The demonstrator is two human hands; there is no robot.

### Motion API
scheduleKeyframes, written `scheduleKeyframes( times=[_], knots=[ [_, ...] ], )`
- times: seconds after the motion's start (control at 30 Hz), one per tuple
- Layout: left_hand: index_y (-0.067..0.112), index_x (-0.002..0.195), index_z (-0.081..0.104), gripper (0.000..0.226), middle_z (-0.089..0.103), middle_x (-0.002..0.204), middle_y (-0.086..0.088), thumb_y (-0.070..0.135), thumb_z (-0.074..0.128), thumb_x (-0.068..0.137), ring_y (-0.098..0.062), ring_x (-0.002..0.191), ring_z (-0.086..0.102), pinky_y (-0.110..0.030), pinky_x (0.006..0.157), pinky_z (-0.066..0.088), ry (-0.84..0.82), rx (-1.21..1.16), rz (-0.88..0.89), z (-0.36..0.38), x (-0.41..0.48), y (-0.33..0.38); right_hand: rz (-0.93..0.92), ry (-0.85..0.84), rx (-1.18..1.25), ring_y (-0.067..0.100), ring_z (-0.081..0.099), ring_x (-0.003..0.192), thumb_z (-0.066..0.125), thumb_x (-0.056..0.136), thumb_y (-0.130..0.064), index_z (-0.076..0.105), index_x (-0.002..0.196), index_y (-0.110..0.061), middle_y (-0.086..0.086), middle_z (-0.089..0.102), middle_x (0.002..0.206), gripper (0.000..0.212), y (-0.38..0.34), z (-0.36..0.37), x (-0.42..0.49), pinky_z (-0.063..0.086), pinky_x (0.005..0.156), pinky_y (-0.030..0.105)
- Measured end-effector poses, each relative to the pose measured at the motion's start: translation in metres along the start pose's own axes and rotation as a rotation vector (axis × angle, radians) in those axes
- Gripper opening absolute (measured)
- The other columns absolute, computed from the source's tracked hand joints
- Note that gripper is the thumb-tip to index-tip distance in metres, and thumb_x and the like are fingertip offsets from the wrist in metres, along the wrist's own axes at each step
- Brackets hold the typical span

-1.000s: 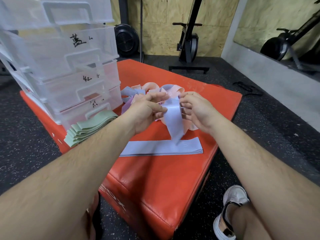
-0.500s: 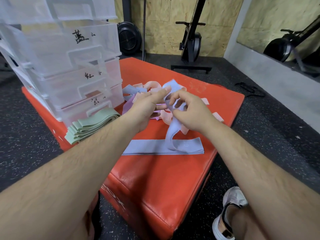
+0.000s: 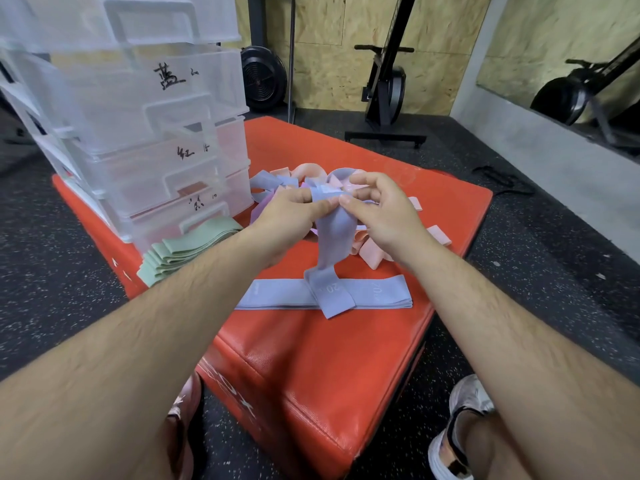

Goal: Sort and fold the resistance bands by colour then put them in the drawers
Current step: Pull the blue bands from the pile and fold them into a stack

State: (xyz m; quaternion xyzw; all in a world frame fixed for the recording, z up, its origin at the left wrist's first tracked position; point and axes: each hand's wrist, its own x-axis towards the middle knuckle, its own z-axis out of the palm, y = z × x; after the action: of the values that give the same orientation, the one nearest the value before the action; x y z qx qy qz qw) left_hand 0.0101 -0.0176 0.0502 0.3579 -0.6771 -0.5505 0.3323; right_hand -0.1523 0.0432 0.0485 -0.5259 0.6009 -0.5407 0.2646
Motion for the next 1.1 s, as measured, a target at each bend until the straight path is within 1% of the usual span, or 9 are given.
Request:
scheduleKeyframes(
  times=[0.07,0.2,0.37,0.5,0.67,0.77,0.93,1.0,1.1],
  knots=[
    [0.018,0.101,0.072,0.013,0.074,0.082,0.011,0.027,0.063,0.096,-0.006,0.075,0.069,-0.017,0.060,0.050,-0.006,-0.023,0.004,-0.002,-0.003,0.006,0.030,0.009,0.012,0.013,0.067,0.097,0.071,0.093,-0.020,0.057,0.123,-0.026,0.004,0.066,0.114,0.034,0.000,0.000,0.001,0.057,0.078,0.031],
    [0.027,0.095,0.068,0.004,0.066,0.066,0.019,0.028,0.064,0.095,-0.002,0.059,0.061,-0.013,0.049,0.042,0.048,-0.029,0.026,-0.005,-0.006,0.010,0.031,-0.052,-0.012,0.015,0.065,0.081,0.072,0.090,-0.015,0.062,0.118,-0.021,0.008,0.067,0.112,0.030,-0.001,-0.001,0.000,0.057,0.069,0.044],
    [0.024,0.094,0.067,0.006,0.067,0.072,0.008,0.018,0.065,0.093,-0.006,0.060,0.059,-0.018,0.054,0.044,0.070,0.061,0.066,-0.012,-0.007,0.006,0.091,-0.136,-0.026,0.013,0.065,0.092,0.069,0.093,-0.028,0.062,0.127,-0.022,0.004,0.068,0.111,0.035,-0.003,0.004,-0.002,0.054,0.078,0.034],
    [0.015,0.103,0.067,0.014,0.060,0.081,0.001,0.025,0.066,0.093,-0.011,0.071,0.058,-0.017,0.056,0.046,0.054,0.131,0.035,-0.011,-0.008,0.004,0.083,-0.231,-0.077,-0.007,0.059,0.065,0.065,0.098,-0.019,0.068,0.109,-0.017,-0.019,0.069,0.074,0.012,-0.001,0.008,-0.005,0.044,0.065,0.014],
    [0.013,0.097,0.068,0.014,0.061,0.077,0.000,0.026,0.070,0.091,-0.007,0.066,0.056,-0.017,0.056,0.045,0.076,0.239,0.136,-0.016,-0.009,0.008,0.059,-0.216,-0.140,0.016,0.061,0.081,0.066,0.096,-0.025,0.071,0.108,-0.006,0.021,0.073,0.103,0.023,-0.005,0.015,-0.007,0.050,0.072,0.036],
    [0.018,0.093,0.066,0.015,0.066,0.078,-0.009,0.030,0.073,0.088,-0.009,0.064,0.058,-0.022,0.054,0.045,0.065,0.332,0.157,-0.020,-0.010,0.010,0.043,-0.260,-0.172,0.019,0.051,0.073,0.062,0.098,-0.024,0.066,0.108,0.001,0.018,0.062,0.083,0.027,-0.007,0.016,-0.009,0.042,0.066,0.035],
    [0.016,0.086,0.062,0.013,0.059,0.071,-0.004,0.025,0.071,0.090,-0.002,0.054,0.050,-0.020,0.054,0.044,0.085,0.394,0.221,-0.021,-0.014,0.008,0.018,-0.307,-0.213,0.018,0.038,0.068,0.062,0.098,-0.026,0.056,0.097,0.012,0.007,0.042,0.074,0.039,-0.006,0.018,-0.010,0.033,0.060,0.031],
    [0.013,0.086,0.062,0.013,0.060,0.073,-0.007,0.022,0.070,0.091,-0.004,0.056,0.051,-0.019,0.055,0.045,0.105,0.387,0.220,-0.023,-0.014,0.006,0.045,-0.356,-0.162,0.019,0.048,0.071,0.067,0.093,-0.034,0.061,0.102,0.009,0.012,0.054,0.076,0.044,-0.007,0.018,-0.011,0.040,0.065,0.033],
    [0.008,0.088,0.061,0.013,0.058,0.075,-0.004,0.019,0.067,0.092,-0.012,0.062,0.055,-0.029,0.062,0.049,0.150,0.305,0.210,-0.030,-0.015,0.003,0.111,-0.419,-0.090,0.019,0.068,0.084,0.071,0.094,-0.022,0.070,0.110,-0.004,0.017,0.076,0.097,0.024,-0.006,0.010,-0.010,0.053,0.078,0.035]
  ],
)
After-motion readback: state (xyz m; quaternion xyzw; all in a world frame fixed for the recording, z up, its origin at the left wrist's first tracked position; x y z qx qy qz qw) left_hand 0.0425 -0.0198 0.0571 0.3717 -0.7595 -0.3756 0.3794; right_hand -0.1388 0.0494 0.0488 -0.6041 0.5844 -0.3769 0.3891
